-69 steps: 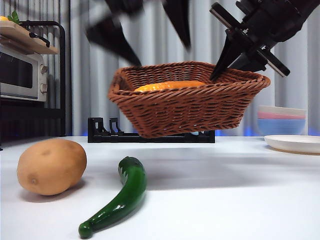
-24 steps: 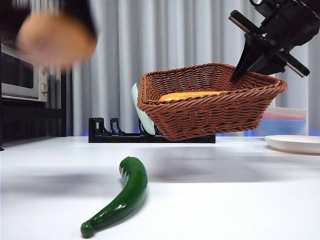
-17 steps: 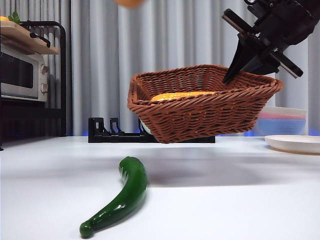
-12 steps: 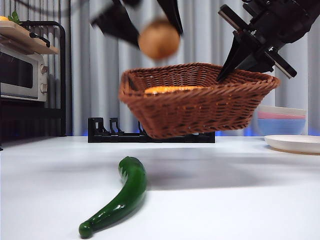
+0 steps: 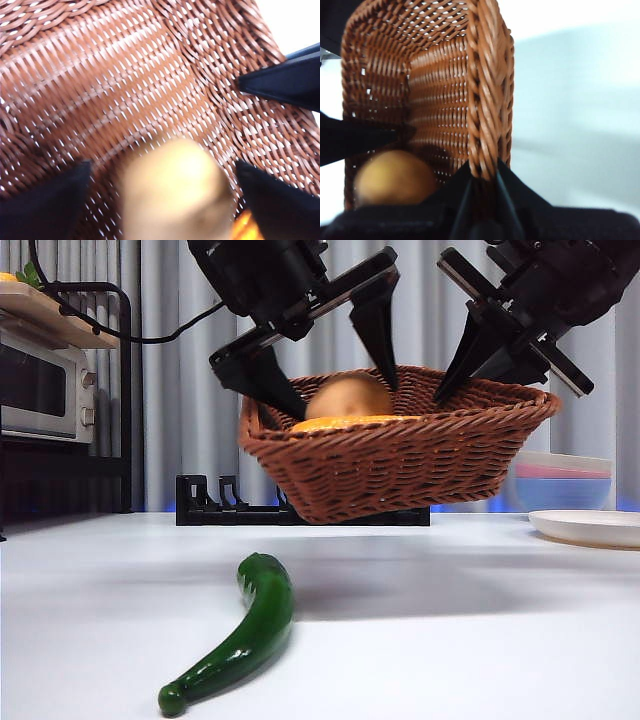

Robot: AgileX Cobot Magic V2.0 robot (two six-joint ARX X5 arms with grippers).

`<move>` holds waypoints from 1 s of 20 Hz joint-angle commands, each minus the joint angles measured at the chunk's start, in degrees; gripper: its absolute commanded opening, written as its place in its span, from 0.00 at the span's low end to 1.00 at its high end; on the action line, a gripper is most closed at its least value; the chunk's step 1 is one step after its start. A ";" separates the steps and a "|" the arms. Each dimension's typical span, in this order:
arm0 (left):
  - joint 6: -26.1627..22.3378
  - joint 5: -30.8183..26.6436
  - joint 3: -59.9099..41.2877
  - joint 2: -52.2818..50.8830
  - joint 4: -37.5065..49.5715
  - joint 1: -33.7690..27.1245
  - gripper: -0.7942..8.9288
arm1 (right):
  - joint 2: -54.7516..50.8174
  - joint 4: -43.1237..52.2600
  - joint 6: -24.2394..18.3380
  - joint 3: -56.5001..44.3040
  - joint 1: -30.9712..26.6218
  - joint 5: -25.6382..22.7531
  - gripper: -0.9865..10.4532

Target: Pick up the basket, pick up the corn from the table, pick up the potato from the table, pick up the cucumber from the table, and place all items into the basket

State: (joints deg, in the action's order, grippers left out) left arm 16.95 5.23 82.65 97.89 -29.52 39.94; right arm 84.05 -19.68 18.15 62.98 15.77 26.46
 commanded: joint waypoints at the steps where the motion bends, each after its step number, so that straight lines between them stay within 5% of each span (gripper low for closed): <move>1: -0.57 1.60 3.28 -0.46 -4.98 0.26 0.70 | -0.04 0.98 0.46 0.31 0.11 0.63 0.07; 7: -5.84 -1.33 9.31 -15.45 -26.97 2.38 0.70 | -0.04 1.92 0.42 0.31 -1.97 0.48 0.07; 12: -2.27 -7.52 5.81 -24.79 -40.72 8.33 0.69 | -0.04 3.93 0.96 0.31 -4.92 0.63 0.07; 16: 7.34 -10.14 -9.33 -26.32 -32.22 16.39 0.69 | -0.04 4.44 1.51 0.35 -6.80 0.68 0.07; 20: 14.03 -9.51 -23.45 -23.58 -15.26 16.92 0.69 | -0.04 4.15 1.49 0.57 -7.28 0.77 0.07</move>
State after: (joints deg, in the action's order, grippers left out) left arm 28.25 -4.01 59.94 74.02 -45.78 56.90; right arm 84.05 -16.64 18.61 63.00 8.49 26.57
